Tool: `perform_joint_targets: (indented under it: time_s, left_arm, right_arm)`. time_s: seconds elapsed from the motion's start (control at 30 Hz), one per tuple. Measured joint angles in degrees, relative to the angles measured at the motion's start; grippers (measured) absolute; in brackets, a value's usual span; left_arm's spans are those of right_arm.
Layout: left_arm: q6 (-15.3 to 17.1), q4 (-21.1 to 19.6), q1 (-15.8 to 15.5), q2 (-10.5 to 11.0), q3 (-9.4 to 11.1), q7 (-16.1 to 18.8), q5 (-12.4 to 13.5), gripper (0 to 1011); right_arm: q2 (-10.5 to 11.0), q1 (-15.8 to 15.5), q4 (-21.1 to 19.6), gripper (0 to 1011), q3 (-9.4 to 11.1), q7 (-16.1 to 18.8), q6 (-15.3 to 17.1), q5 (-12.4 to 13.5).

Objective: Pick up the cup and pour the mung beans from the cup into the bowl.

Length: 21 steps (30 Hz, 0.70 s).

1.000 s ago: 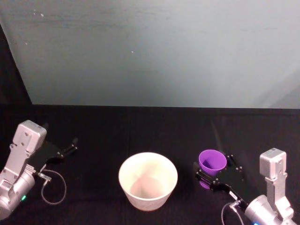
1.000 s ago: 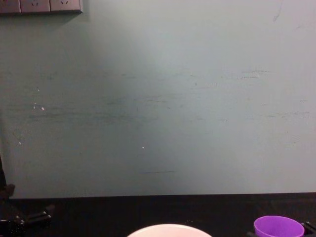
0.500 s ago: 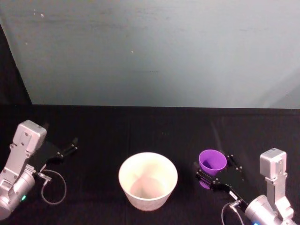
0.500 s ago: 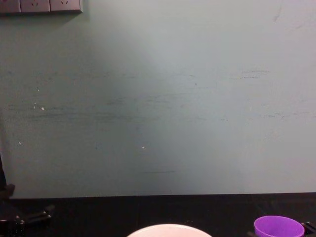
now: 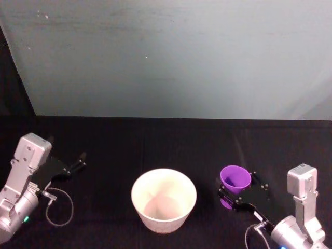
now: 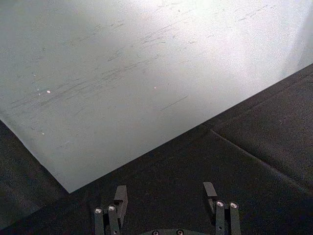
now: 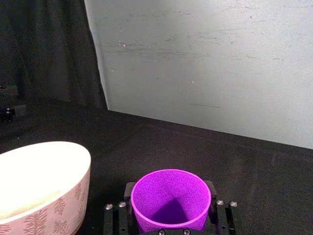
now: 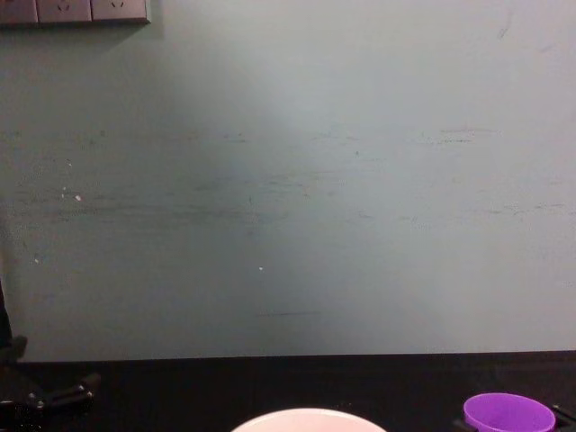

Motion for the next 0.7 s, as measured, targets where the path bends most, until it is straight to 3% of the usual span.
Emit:
perform_joint_targets:
  time_s: [0.13,0.7]
  left_arm:
    - [0.0,0.0,0.0,0.0,0.0,0.0,0.0,1003]
    - [0.0,0.0,0.0,0.0,0.0,0.0,0.0,1004]
  right_arm:
    - [0.0,0.0,0.0,778,0.0,0.0,0.0,0.0]
    - [0.0,0.0,0.0,741,0.0,0.0,0.0,0.0]
